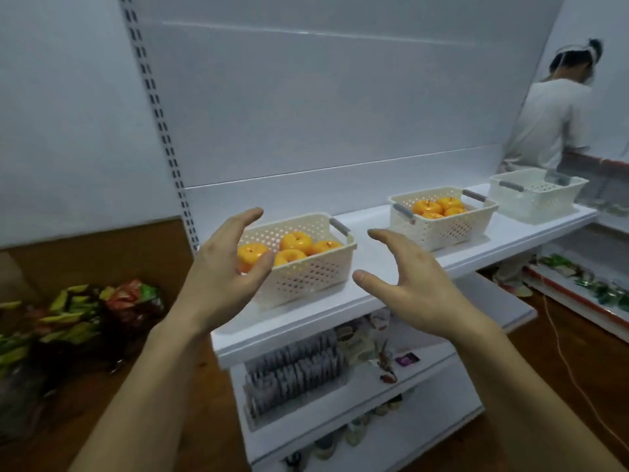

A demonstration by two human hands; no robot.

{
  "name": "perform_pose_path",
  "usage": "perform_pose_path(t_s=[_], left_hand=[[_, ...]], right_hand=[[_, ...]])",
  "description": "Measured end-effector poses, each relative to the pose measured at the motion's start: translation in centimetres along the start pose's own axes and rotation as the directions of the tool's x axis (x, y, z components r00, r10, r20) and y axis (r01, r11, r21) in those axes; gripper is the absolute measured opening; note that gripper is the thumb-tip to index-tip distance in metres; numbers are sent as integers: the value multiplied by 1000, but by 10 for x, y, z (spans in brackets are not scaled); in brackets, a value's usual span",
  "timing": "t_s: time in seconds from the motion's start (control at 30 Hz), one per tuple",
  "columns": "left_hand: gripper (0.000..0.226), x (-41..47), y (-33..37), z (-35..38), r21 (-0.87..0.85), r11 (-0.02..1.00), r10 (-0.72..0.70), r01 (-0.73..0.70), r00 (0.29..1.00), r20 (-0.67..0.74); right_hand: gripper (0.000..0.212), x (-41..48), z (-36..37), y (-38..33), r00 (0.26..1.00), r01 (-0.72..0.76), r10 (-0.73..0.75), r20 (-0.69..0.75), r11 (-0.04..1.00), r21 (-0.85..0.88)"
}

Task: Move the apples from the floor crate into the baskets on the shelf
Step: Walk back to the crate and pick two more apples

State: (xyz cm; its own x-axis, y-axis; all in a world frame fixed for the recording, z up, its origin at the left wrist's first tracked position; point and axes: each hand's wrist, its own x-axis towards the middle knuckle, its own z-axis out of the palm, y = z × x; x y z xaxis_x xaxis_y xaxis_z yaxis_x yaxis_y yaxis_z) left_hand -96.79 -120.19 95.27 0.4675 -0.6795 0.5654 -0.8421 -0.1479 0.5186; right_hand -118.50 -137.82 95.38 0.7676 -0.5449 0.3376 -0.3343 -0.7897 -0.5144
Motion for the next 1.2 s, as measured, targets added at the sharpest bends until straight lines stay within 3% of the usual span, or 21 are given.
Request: perform_pose_path(t_s=[0.2,0.33,0.67,0.9,1.2], left_hand=[[62,-62,-95,-115,147,964,-204,220,972,-118],[61,-108,-156,-189,189,921,-308,340,934,-181],[60,-220,-284,-354,255,791,-471,556,820,-324],[59,-313,-330,-452,244,638,-579,730,664,-473],[61,-389,-386,-517,185,462,-624,868,466,-628]], right_hand=[[74,45,88,-117,976,213,-215,23,974,72],[77,66,157,-196,936,320,-326,132,945,62],[77,99,327,-384,801,478,-519,299,854,204],[75,97,427,-514,619,586,-674,404,738,335],[76,99,543,-643,361,656,-814,456,569,496]])
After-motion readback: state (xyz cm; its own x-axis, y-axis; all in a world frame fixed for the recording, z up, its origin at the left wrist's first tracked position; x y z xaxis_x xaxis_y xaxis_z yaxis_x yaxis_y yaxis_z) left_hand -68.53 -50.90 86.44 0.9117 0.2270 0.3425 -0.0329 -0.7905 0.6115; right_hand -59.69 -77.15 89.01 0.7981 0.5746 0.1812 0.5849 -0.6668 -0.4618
